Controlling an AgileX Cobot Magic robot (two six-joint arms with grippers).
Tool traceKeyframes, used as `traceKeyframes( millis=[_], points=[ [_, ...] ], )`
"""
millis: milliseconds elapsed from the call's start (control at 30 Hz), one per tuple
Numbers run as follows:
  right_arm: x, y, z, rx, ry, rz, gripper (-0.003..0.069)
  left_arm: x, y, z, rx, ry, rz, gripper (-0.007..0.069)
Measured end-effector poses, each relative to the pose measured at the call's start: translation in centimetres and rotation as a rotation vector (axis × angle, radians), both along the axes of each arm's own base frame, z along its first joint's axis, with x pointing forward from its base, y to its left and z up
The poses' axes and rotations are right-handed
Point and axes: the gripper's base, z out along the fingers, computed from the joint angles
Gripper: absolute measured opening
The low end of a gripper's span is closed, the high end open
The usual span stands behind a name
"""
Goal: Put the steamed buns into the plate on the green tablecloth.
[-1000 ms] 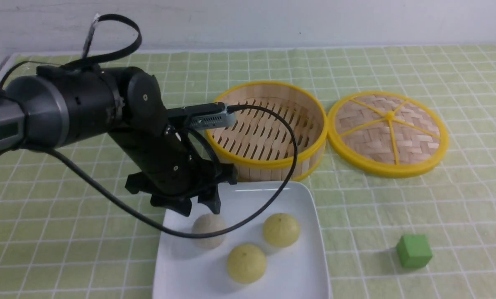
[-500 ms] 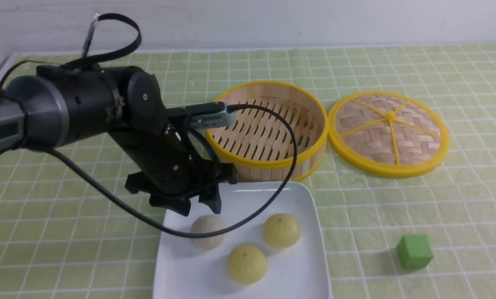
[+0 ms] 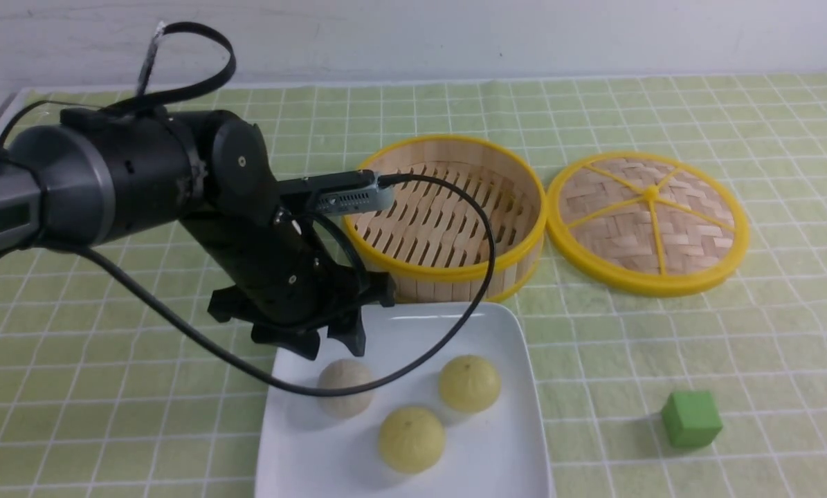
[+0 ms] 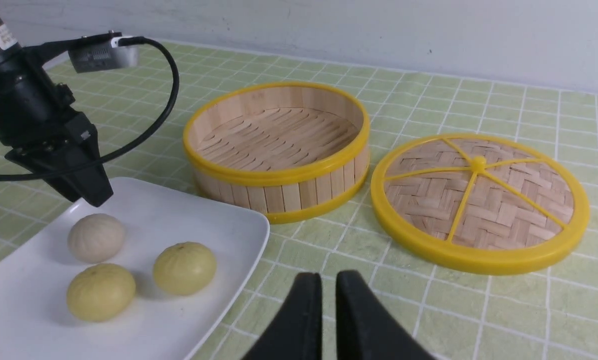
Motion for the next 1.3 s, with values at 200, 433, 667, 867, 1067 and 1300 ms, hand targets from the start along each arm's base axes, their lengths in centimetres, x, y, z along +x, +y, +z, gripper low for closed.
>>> traceKeyframes(
  millis=[200,433,667,867,1067,1300],
  points=[
    [-0.5,-0.3,0.1,0.011,-0.03,-0.012,0.0071,0.0,0.0,0.0,0.002,0.0,-0.001,0.0318],
    [-0.5,-1.3,-2.5,0.007,-0.028,-0.187,0.0075,0.1,0.1,0.3,0.002,-0.027,-0.004,0.0138],
    [-0.3,-2.1,-10.0,-0.034,0.11,-0.358,0.0084,-1.1,1.2,3.1,0.052,-0.092,-0.047,0.0002],
    [-0.2,-2.3,-10.9,-0.068,0.111,-0.378,0.0091,-3.2,2.6,7.0,0.075,-0.168,-0.071,0.0002],
    [-0.2,-2.7,-11.0,-0.072,0.11,-0.449,0.0099,-8.8,6.3,13.2,0.156,-0.31,-0.088,0.0002],
    [-0.2,-2.9,-11.0,-0.072,0.111,-0.481,0.0099,-17.5,10.8,14.3,0.095,-0.548,-0.059,0.0002]
  ],
)
